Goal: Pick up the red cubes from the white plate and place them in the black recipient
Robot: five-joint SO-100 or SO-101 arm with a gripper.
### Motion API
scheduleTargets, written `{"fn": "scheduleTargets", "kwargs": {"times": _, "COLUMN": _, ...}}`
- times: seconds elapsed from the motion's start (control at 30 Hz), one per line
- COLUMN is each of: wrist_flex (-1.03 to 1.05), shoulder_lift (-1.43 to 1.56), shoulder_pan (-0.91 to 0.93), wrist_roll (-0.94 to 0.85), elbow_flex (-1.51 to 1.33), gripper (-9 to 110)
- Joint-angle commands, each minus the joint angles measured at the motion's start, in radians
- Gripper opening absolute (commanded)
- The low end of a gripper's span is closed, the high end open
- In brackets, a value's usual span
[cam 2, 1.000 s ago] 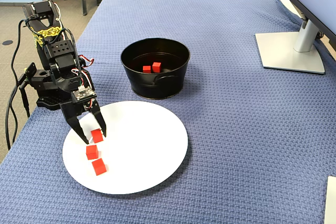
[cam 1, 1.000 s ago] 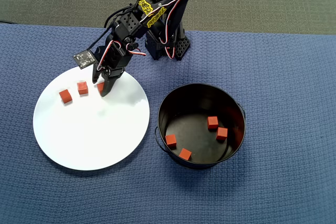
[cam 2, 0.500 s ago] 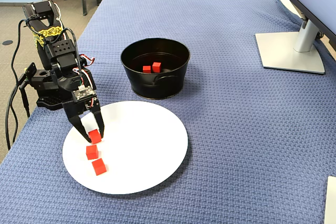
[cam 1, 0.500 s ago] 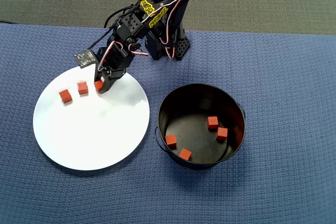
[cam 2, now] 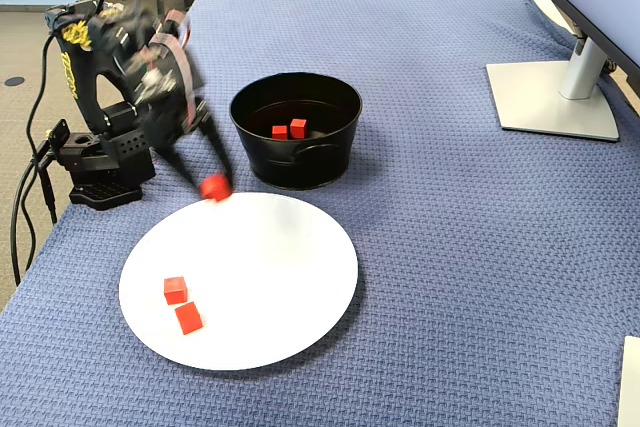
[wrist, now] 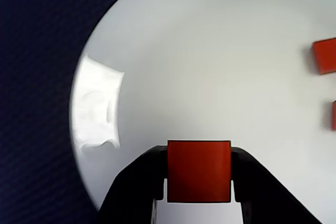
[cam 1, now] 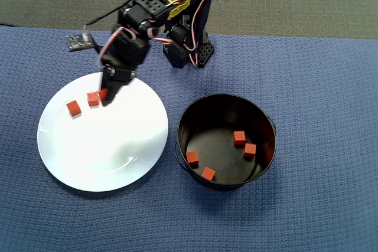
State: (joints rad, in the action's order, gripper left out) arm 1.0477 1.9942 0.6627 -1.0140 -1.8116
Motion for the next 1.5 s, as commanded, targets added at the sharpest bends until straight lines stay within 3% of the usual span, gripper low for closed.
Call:
{"fn": "scheduleTargets", "kwargs": {"times": 0.0, "wrist_flex": 0.146, "shoulder_lift": -0.025, "shoulder_pan": -0.199, "wrist_roll": 0.281, "elbow_flex": 0.258, "gripper": 0}}
{"fn": "scheduleTargets", "kwargs": {"times": 0.23, "wrist_flex": 0.296, "shoulder_lift": -0.167, "shoulder_pan": -0.528, "wrist_roll": 0.617, "elbow_flex": 0.448, "gripper": 0}}
{"fn": "scheduleTargets", "kwargs": {"times": 0.47, "wrist_flex": 0.295, "shoulder_lift": -0.222, "shoulder_pan": -0.793, "wrist_roll": 0.747, "elbow_flex": 0.371, "gripper": 0}}
{"fn": "scheduleTargets", "kwargs": {"times": 0.5, "wrist_flex": 0.313, "shoulder_lift": -0.221, "shoulder_pan": -0.827, "wrist_roll": 0.732, "elbow_flex": 0.359, "gripper": 9}}
{"fn": "scheduleTargets", "kwargs": {"times": 0.57, "wrist_flex": 0.354, "shoulder_lift": -0.207, "shoulder_pan": -0.870, "wrist_roll": 0.640, "elbow_flex": 0.334, "gripper": 48}}
{"fn": "scheduleTargets", "kwargs": {"times": 0.6, "wrist_flex": 0.359, "shoulder_lift": -0.190, "shoulder_pan": -0.862, "wrist_roll": 0.595, "elbow_flex": 0.324, "gripper": 51}}
{"fn": "scheduleTargets", "kwargs": {"times": 0.87, "wrist_flex": 0.265, "shoulder_lift": -0.081, "shoulder_pan": -0.416, "wrist_roll": 0.153, "elbow_flex": 0.302, "gripper": 51}}
{"fn": "scheduleTargets", "kwargs": {"times": 0.97, "wrist_flex": 0.118, "shoulder_lift": -0.037, "shoulder_pan": -0.195, "wrist_roll": -0.020, "elbow_flex": 0.230, "gripper": 43}}
{"fn": "scheduleTargets", "kwargs": {"times": 1.1, "wrist_flex": -0.104, "shoulder_lift": -0.025, "shoulder_pan": 0.038, "wrist_roll": -0.273, "elbow_flex": 0.060, "gripper": 42}}
{"fn": "scheduleTargets", "kwargs": {"times": 1.3, "wrist_flex": -0.373, "shoulder_lift": -0.095, "shoulder_pan": 0.262, "wrist_roll": -0.563, "elbow_flex": -0.130, "gripper": 46}}
{"fn": "scheduleTargets", "kwargs": {"times": 1.47, "wrist_flex": -0.660, "shoulder_lift": -0.166, "shoulder_pan": 0.353, "wrist_roll": -0.664, "elbow_flex": -0.273, "gripper": 42}}
